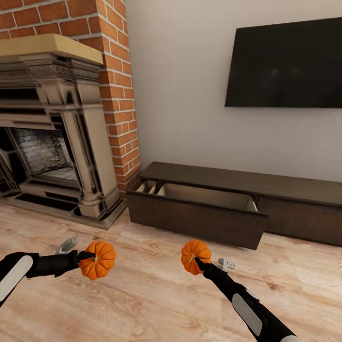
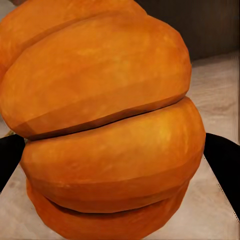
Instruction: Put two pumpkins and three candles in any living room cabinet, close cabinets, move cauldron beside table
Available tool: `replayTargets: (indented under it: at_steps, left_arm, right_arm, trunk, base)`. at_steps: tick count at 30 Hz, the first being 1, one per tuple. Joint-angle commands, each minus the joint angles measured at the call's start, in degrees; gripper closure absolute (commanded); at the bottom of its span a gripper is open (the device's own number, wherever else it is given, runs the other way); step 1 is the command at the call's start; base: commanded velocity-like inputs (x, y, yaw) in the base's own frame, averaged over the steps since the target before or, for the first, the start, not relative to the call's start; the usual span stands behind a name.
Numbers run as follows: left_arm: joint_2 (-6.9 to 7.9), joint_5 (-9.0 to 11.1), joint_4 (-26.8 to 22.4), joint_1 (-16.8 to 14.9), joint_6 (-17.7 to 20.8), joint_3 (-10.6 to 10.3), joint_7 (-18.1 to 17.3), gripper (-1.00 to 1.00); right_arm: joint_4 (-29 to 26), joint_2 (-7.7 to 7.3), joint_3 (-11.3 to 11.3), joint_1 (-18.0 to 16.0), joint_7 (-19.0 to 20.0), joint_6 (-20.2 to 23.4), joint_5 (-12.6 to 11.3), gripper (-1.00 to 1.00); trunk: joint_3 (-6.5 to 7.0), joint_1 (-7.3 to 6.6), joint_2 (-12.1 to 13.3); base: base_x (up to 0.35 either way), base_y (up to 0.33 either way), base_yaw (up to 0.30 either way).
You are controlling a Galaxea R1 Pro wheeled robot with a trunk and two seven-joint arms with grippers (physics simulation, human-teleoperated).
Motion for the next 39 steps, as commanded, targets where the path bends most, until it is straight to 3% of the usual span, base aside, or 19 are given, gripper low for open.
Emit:
replayTargets:
  at_steps: [1, 20, 25, 39]
  left_arm:
    - [0.05, -0.2, 0.0, 0.0, 0.1, -0.1, -0.2, 1.00]
    - [0.05, -0.1, 0.0, 0.0, 0.0, -0.1, -0.2, 1.00]
    - [0.05, -0.2, 0.0, 0.0, 0.0, -0.1, -0.2, 1.00]
    - [0.05, -0.2, -0.3, 0.0, 0.0, -0.2, -0.2, 1.00]
  right_arm:
    - [0.0, -0.07, 0.4, -0.1, 0.0, -0.3, -0.6, 1.00]
    - [1.3, -0.07, 0.4, -0.1, 0.0, -0.3, -0.6, 1.00]
    - [5.5, -0.07, 0.4, -0.1, 0.1, -0.7, -0.4, 1.00]
    - [6.0, -0.07, 0.4, -0.1, 0.5, -0.8, -0.3, 1.00]
  trunk:
    - [0.01, 0.00, 0.0]
    - [1.21, 0.00, 0.0]
    - [1.53, 0.00, 0.0]
    - [2.38, 0.00, 0.0]
  base:
    - [0.151, 0.156, -0.232]
    - [0.170, 0.217, -0.232]
    - [0.152, 0.114, -0.232]
    - [0.027, 0.046, -0.213]
